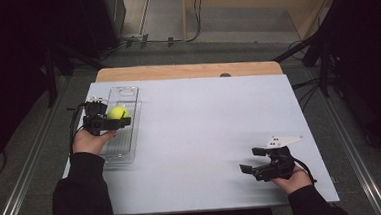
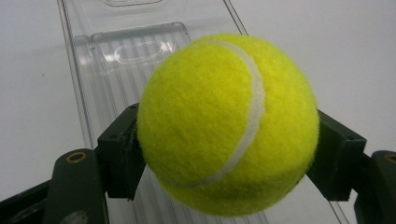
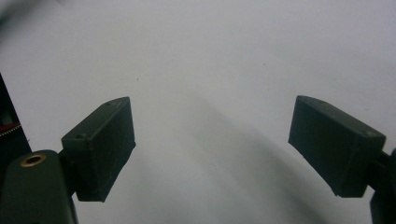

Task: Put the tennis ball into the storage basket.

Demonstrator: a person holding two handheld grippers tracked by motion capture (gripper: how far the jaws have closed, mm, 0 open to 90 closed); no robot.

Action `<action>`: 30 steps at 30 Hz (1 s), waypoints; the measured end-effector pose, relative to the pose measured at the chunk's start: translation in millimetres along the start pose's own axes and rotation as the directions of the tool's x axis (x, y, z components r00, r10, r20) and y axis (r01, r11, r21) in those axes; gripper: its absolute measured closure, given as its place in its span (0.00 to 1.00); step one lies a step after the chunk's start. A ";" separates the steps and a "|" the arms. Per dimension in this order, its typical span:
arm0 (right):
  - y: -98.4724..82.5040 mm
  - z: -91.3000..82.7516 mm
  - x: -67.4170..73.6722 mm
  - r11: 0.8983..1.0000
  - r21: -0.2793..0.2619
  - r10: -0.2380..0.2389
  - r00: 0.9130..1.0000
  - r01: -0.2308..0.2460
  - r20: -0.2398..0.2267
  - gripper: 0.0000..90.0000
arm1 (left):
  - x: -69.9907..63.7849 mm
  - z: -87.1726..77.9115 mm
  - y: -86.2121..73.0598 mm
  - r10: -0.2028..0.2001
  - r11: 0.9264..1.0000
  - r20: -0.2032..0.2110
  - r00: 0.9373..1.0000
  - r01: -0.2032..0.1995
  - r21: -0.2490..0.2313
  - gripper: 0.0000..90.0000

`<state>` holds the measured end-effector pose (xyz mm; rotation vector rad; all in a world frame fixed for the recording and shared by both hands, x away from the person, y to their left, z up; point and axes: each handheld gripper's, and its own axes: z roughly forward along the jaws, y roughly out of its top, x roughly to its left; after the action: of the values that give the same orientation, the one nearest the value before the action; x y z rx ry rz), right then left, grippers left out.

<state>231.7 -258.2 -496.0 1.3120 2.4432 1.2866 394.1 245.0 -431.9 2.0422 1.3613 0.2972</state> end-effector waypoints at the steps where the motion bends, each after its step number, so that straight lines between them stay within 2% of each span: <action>1: 0.1 0.0 0.1 1.000 0.000 0.000 1.000 0.000 0.000 0.14 | -0.1 0.0 0.1 0.002 1.000 -0.002 1.000 -0.002 0.001 0.29; 5: -0.2 -0.4 0.0 1.000 0.000 0.000 1.000 0.000 0.003 0.14 | -0.4 0.2 0.2 0.004 1.000 -0.006 1.000 -0.004 0.005 0.29; 8: -0.1 -0.1 0.1 1.000 0.002 0.000 1.000 0.000 0.003 0.14 | -0.7 -2.1 1.6 -0.008 1.000 0.006 1.000 0.008 -0.018 0.24; 12: 0.1 0.1 0.3 1.000 0.001 -0.001 1.000 0.001 0.003 0.14 | -2.2 -9.6 5.1 0.003 0.999 -0.010 1.000 -0.003 -0.042 0.20; 20: -0.4 -0.9 0.3 1.000 -0.002 0.005 1.000 -0.005 0.004 0.14 | -7.2 -17.1 9.1 0.006 0.999 0.013 1.000 -0.005 -0.047 0.20; 22: -0.2 -0.6 0.5 1.000 -0.002 0.004 1.000 -0.004 0.002 0.14 | -9.8 -18.6 9.7 0.018 0.999 0.023 1.000 -0.017 -0.044 0.20; 25: -0.2 0.0 0.4 1.000 0.000 0.001 1.000 -0.001 0.002 0.14 | -14.2 -19.3 11.0 0.034 0.998 0.013 0.999 -0.033 -0.049 0.21; 30: -0.3 -0.6 0.0 1.000 -0.001 0.006 1.000 -0.006 -0.002 0.14 | -19.1 -19.0 12.0 0.025 0.998 0.087 0.996 -0.021 -0.052 0.21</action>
<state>231.3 -258.7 -495.8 1.3193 2.4410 1.2910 384.8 232.7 -406.8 2.0063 1.2658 0.2470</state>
